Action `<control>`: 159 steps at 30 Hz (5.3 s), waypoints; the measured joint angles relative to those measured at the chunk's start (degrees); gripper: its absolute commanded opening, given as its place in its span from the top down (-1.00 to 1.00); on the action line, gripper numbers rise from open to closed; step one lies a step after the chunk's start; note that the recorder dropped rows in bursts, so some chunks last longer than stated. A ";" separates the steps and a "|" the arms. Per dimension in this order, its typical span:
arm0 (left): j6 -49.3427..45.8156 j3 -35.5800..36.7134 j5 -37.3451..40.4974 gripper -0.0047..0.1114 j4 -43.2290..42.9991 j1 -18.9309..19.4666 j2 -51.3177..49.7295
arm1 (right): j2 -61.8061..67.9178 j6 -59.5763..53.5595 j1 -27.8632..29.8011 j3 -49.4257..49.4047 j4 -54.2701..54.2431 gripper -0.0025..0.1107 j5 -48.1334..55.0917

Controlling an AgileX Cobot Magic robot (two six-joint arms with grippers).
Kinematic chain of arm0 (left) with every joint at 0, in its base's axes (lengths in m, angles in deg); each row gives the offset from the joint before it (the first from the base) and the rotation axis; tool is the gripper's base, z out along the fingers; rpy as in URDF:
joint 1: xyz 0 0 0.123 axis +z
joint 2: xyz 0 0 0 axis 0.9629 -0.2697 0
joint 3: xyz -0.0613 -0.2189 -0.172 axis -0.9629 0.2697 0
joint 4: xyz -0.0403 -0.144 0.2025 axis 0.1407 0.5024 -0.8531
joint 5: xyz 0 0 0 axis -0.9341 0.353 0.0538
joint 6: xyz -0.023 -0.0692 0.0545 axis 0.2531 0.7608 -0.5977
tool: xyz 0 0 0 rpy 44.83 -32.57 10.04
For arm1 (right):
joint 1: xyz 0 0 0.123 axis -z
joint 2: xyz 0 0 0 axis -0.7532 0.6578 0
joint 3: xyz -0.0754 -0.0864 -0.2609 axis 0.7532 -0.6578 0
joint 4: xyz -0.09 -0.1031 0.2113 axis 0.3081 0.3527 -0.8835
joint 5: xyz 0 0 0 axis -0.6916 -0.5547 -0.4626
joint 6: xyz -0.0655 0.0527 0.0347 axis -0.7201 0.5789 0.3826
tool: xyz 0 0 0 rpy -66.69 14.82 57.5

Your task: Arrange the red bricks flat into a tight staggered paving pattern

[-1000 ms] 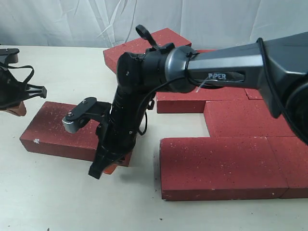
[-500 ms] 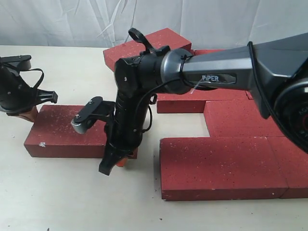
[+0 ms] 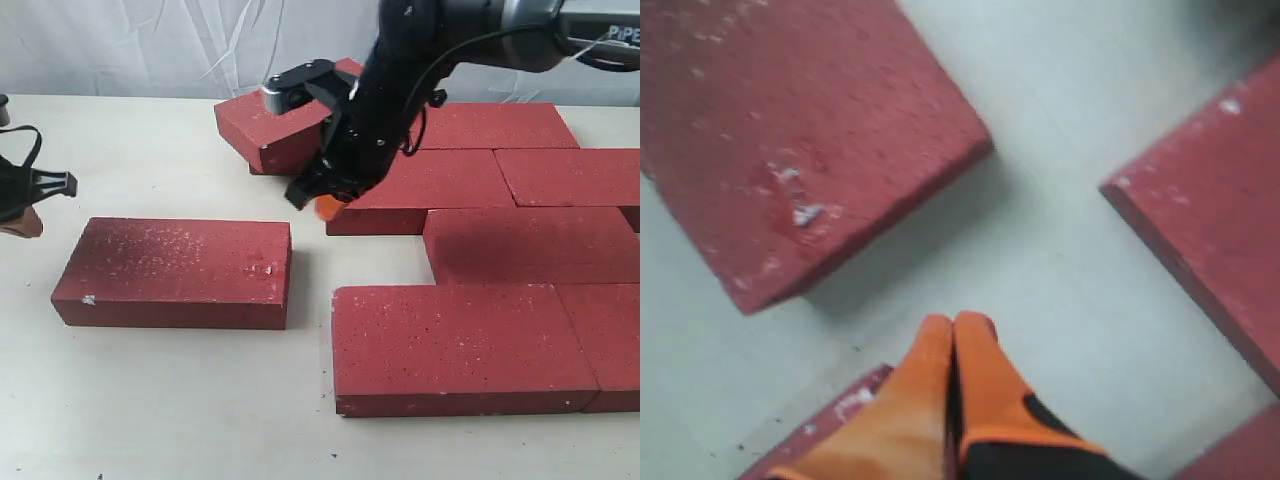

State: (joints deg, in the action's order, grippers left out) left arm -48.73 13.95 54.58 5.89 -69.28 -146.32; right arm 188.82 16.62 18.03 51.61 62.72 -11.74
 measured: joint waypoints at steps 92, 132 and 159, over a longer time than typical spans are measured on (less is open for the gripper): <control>-15.17 2.32 -8.75 0.92 16.37 -12.59 -4.59 | 2.10 -7.35 -10.58 -7.05 0.37 0.97 1.66; -14.97 2.32 -9.40 0.92 16.85 -12.45 -4.59 | 5.79 -2.65 -10.88 -6.00 10.02 0.97 -2.09; -14.97 2.65 -7.77 0.92 16.89 -12.49 -4.59 | 6.32 -3.03 -10.66 -1.35 4.17 0.97 5.14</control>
State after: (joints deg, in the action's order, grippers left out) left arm -63.70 16.60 46.81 22.78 -81.78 -150.91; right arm 195.14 13.59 7.37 50.26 66.89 -6.59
